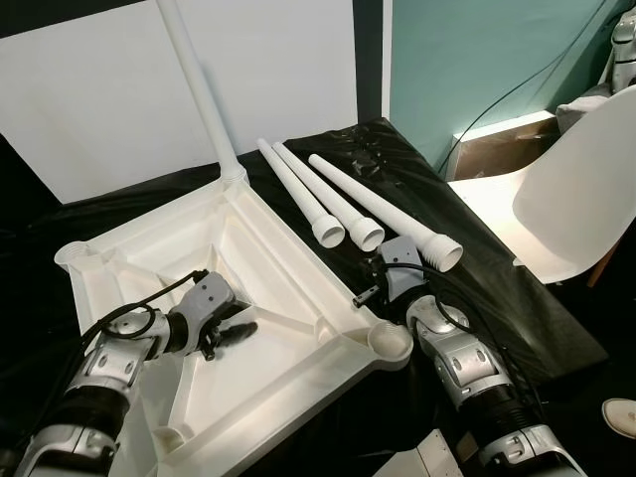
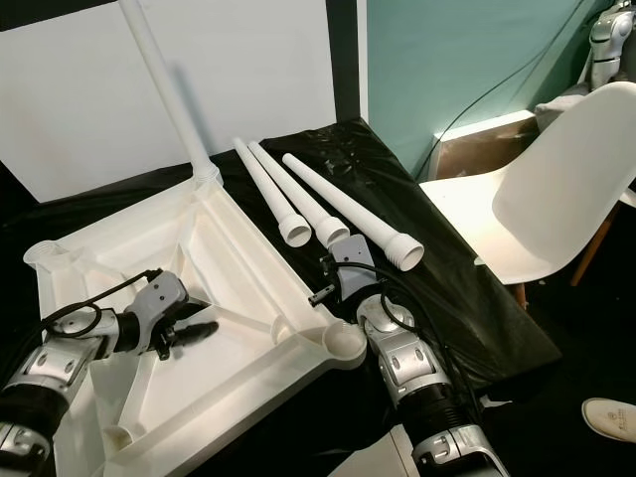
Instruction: Building children table
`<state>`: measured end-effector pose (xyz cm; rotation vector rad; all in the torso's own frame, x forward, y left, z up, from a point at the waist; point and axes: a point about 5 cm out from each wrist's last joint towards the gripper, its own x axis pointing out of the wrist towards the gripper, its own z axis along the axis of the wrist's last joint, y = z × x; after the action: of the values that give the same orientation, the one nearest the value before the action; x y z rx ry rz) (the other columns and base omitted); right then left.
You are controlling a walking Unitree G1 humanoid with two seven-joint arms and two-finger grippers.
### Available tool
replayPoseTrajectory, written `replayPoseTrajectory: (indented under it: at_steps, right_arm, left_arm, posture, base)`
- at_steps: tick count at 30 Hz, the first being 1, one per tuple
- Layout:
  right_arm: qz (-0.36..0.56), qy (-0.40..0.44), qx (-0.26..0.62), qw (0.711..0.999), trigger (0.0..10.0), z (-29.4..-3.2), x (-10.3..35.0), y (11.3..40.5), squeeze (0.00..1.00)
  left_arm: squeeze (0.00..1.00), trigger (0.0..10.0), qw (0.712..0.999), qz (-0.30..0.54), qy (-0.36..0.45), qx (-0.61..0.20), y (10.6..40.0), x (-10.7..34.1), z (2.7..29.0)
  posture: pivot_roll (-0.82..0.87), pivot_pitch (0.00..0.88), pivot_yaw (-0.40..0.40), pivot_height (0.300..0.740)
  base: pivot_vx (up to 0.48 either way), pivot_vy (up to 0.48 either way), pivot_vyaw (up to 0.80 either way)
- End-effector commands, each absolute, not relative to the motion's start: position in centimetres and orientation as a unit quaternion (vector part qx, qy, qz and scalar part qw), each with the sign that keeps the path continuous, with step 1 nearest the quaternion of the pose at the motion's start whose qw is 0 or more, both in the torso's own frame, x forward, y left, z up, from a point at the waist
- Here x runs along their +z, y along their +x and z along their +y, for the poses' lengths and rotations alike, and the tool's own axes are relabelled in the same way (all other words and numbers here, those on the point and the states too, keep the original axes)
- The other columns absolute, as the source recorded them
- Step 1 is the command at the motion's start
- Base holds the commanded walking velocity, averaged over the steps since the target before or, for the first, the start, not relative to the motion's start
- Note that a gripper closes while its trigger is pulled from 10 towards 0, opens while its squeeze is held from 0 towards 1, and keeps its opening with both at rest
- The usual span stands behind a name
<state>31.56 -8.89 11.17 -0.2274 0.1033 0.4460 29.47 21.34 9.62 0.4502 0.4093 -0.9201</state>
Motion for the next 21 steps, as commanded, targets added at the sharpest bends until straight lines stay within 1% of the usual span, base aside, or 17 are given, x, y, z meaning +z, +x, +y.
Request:
replayPoseTrajectory:
  at_steps: [1, 2, 3, 4, 5, 6, 7, 9, 10, 12, 13, 15, 16, 17, 18, 21]
  right_arm:
    - [0.061, -0.112, 0.225, 0.966, 10.0, -8.5, 10.8, 31.3, 0.00]
    - [0.061, -0.112, 0.225, 0.966, 10.0, -8.5, 10.8, 31.3, 0.00]
    - [0.059, -0.112, 0.223, 0.966, 10.0, -8.5, 10.8, 31.3, 0.00]
    - [0.059, -0.112, 0.223, 0.966, 10.0, -8.5, 10.8, 31.3, 0.00]
    - [0.056, -0.113, 0.221, 0.967, 10.0, -8.6, 10.9, 31.3, 0.00]
    - [0.056, -0.113, 0.221, 0.967, 10.0, -8.6, 10.9, 31.3, 0.00]
    - [0.048, -0.121, 0.218, 0.967, 10.0, -8.7, 11.2, 31.4, 0.00]
    - [0.048, -0.121, 0.218, 0.967, 10.0, -8.7, 11.2, 31.4, 0.00]
    - [0.031, -0.150, 0.215, 0.965, 10.0, -8.9, 11.7, 31.5, 0.00]
    - [0.031, -0.150, 0.215, 0.965, 10.0, -8.9, 11.7, 31.5, 0.00]
    - [0.008, -0.193, 0.212, 0.958, 10.0, -9.0, 12.4, 31.7, 0.00]
    - [0.008, -0.193, 0.212, 0.958, 10.0, -9.0, 12.4, 31.7, 0.00]
    - [-0.015, -0.243, 0.210, 0.947, 10.0, -9.2, 13.1, 32.0, 0.00]
    - [-0.015, -0.243, 0.210, 0.947, 10.0, -9.2, 13.1, 32.0, 0.00]
    - [-0.027, -0.282, 0.208, 0.936, 10.0, -9.5, 13.6, 32.5, 0.00]
    - [-0.027, -0.282, 0.208, 0.936, 10.0, -9.5, 13.6, 32.5, 0.00]
  left_arm:
    - [0.00, 10.0, 0.901, 0.125, 0.198, -0.366, 29.6, 11.6, 22.3]
    - [0.00, 10.0, 0.901, 0.125, 0.198, -0.366, 29.6, 11.6, 22.3]
    - [0.00, 10.0, 0.902, 0.098, 0.183, -0.377, 29.3, 12.5, 22.2]
    - [0.00, 10.0, 0.902, 0.098, 0.183, -0.377, 29.3, 12.5, 22.2]
    - [0.00, 10.0, 0.904, 0.071, 0.162, -0.388, 28.8, 13.4, 22.2]
    - [0.00, 10.0, 0.904, 0.071, 0.162, -0.388, 28.8, 13.4, 22.2]
    - [0.00, 10.0, 0.911, 0.030, 0.130, -0.390, 28.5, 14.8, 22.2]
    - [0.00, 10.0, 0.911, 0.030, 0.130, -0.390, 28.5, 14.8, 22.2]
    - [0.00, 10.0, 0.920, -0.012, 0.093, -0.382, 28.4, 16.0, 22.1]
    - [0.00, 10.0, 0.920, -0.012, 0.093, -0.382, 28.4, 16.0, 22.1]
    - [0.00, 10.0, 0.930, -0.058, 0.052, -0.360, 28.7, 17.1, 21.9]
    - [0.00, 10.0, 0.930, -0.058, 0.052, -0.360, 28.7, 17.1, 21.9]
    - [0.00, 10.0, 0.942, -0.089, 0.011, -0.324, 29.4, 17.5, 21.5]
    - [0.00, 10.0, 0.942, -0.089, 0.011, -0.324, 29.4, 17.5, 21.5]
    - [0.00, 10.0, 0.951, -0.102, -0.017, -0.291, 30.1, 17.3, 21.0]
    - [0.00, 10.0, 0.951, -0.102, -0.017, -0.291, 30.1, 17.3, 21.0]
  posture:
    - [-0.09, 0.000, 0.121, 0.740]
    - [-0.09, 0.000, 0.121, 0.740]
    - [-0.09, 0.000, 0.121, 0.740]
    - [-0.09, 0.000, 0.121, 0.740]
    - [-0.10, 0.000, 0.119, 0.740]
    - [-0.10, 0.000, 0.119, 0.740]
    - [-0.10, 0.000, 0.117, 0.740]
    - [-0.10, 0.000, 0.117, 0.740]
    - [-0.09, 0.000, 0.116, 0.740]
    - [-0.09, 0.000, 0.116, 0.740]
    - [-0.09, 0.000, 0.112, 0.740]
    - [-0.09, 0.000, 0.112, 0.740]
    - [-0.10, 0.000, 0.110, 0.740]
    - [-0.10, 0.000, 0.110, 0.740]
    - [-0.10, 0.000, 0.109, 0.740]
    - [-0.10, 0.000, 0.109, 0.740]
  base:
    - [0.000, 0.000, 0.00]
    - [0.000, 0.000, 0.00]
    - [0.000, 0.000, 0.00]
    - [0.000, 0.000, 0.00]
    - [0.000, 0.000, 0.00]
    - [0.000, 0.000, 0.00]
    - [0.000, 0.000, 0.00]
    - [0.000, 0.000, 0.00]
    - [0.000, 0.000, 0.00]
    - [0.000, 0.000, 0.00]
    - [0.000, 0.000, 0.00]
    - [0.000, 0.000, 0.00]
    - [0.000, 0.000, 0.00]
    - [0.000, 0.000, 0.00]
    - [0.000, 0.000, 0.00]
    - [0.000, 0.000, 0.00]
